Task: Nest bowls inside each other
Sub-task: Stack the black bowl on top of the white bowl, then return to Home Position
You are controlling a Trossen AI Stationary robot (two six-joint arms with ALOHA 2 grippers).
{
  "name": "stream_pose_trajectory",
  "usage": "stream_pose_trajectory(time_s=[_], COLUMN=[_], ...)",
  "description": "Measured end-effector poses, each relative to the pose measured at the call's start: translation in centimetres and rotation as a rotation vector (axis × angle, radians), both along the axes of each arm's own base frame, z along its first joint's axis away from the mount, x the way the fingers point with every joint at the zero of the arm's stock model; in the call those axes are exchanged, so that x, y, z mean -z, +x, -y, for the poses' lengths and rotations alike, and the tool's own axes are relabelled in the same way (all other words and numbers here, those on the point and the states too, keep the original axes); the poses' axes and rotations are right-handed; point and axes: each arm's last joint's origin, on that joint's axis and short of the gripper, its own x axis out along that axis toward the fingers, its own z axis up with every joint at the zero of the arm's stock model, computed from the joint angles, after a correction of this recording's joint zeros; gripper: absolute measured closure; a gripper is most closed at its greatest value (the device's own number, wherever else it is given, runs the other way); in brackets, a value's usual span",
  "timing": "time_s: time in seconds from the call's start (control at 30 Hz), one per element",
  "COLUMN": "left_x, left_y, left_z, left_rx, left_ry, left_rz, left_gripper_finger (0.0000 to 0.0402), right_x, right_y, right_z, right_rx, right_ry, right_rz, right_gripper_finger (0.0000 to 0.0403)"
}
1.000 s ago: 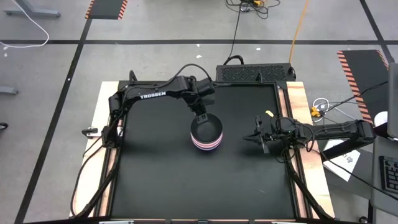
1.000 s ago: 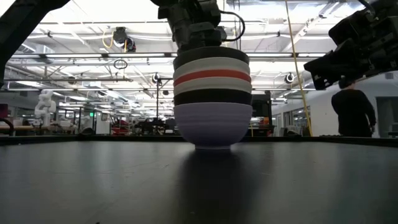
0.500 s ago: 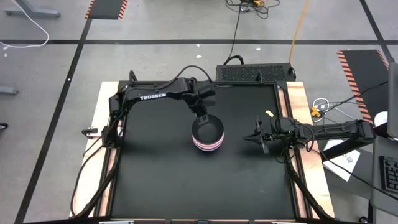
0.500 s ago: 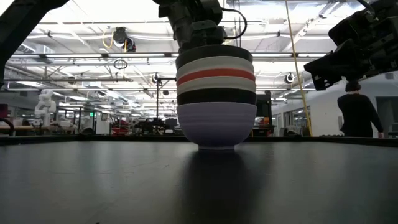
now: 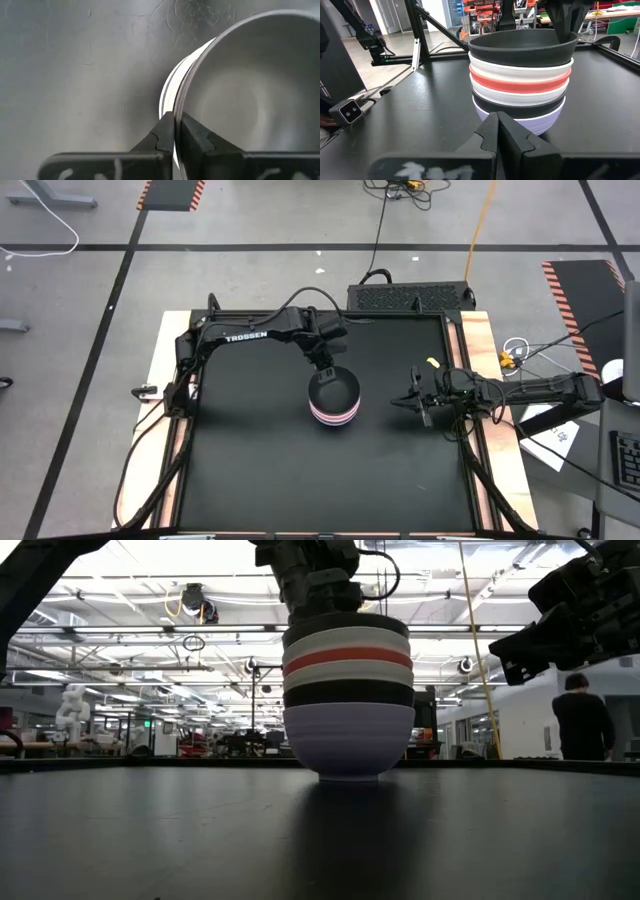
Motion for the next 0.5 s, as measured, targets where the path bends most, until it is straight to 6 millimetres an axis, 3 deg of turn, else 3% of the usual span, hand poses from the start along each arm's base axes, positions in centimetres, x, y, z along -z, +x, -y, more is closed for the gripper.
stream_pose_trajectory(time_s=[0.5], left_x=[-0.16], left_y=[0.12], left_z=[0.02], left_rx=[0.063], left_ry=[-0.023], left_rz=[0.037], left_gripper_finger=[0.0237], right_x=[0.07], right_y=[-0.01], right_z=[0.0], right_rx=[0.001], right_ry=[0.008], right_rz=[-0.009], right_gripper_finger=[0.0403])
